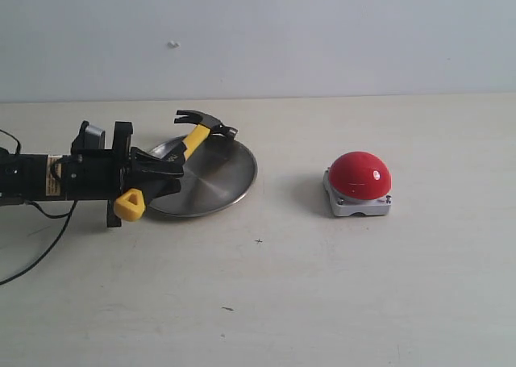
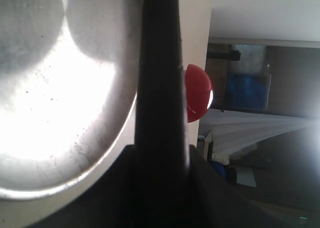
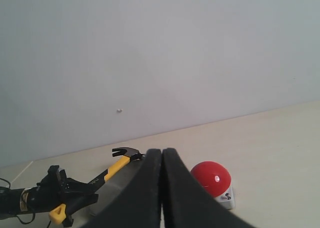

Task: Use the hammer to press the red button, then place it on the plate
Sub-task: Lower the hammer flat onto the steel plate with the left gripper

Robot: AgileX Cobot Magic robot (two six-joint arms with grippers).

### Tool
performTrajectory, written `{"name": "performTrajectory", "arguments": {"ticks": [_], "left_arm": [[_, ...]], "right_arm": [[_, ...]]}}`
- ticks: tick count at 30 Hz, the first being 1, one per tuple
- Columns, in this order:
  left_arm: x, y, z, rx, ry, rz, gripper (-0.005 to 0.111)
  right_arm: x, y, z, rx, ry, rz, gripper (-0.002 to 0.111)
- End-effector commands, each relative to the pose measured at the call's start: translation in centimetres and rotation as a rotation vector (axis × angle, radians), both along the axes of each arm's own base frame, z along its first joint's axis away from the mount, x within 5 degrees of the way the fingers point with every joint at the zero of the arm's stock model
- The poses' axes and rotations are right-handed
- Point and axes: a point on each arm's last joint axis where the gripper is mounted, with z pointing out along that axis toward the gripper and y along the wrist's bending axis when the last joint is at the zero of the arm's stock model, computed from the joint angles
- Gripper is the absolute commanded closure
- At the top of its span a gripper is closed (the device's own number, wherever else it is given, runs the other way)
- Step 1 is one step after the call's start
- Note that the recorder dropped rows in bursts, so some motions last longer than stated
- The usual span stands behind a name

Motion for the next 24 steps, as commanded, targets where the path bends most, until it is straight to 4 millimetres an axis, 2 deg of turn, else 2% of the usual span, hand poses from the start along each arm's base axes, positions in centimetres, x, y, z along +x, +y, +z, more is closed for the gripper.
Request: {"name": "performTrajectory", "arguments": {"ticks": [1,7,17,20,24], "left_arm": [[-0.18,-0.04,0.68,-0.040,-0.005,-0.003,0.107],[-0.23,-0.05,0.66,-0.038,0.000,-0.007,0.103],[-0.44,-0.07,0.54,-0.024,0.000,-0.031,0.049],[-0.45,-0.07,0.53,-0.023,0.000,-0.033,0.041],[-0.52,-0.08,0.83,-0.016,-0.009,-0.045,0.041]], "right_arm": [[-0.01,-0.02,-0.11,-0.002,-0.003,-0.003,0.108],[-0.01,-0.02,-0.11,-0.002,-0.003,-0.003,0.108],[-0.01,-0.02,-0.11,-0.002,-0.003,-0.003,0.108],[-0.01,-0.02,-0.11,-0.002,-0.003,-0.003,0.108],[-0.01,-0.02,-0.11,-0.002,-0.003,-0.003,0.108]]}}
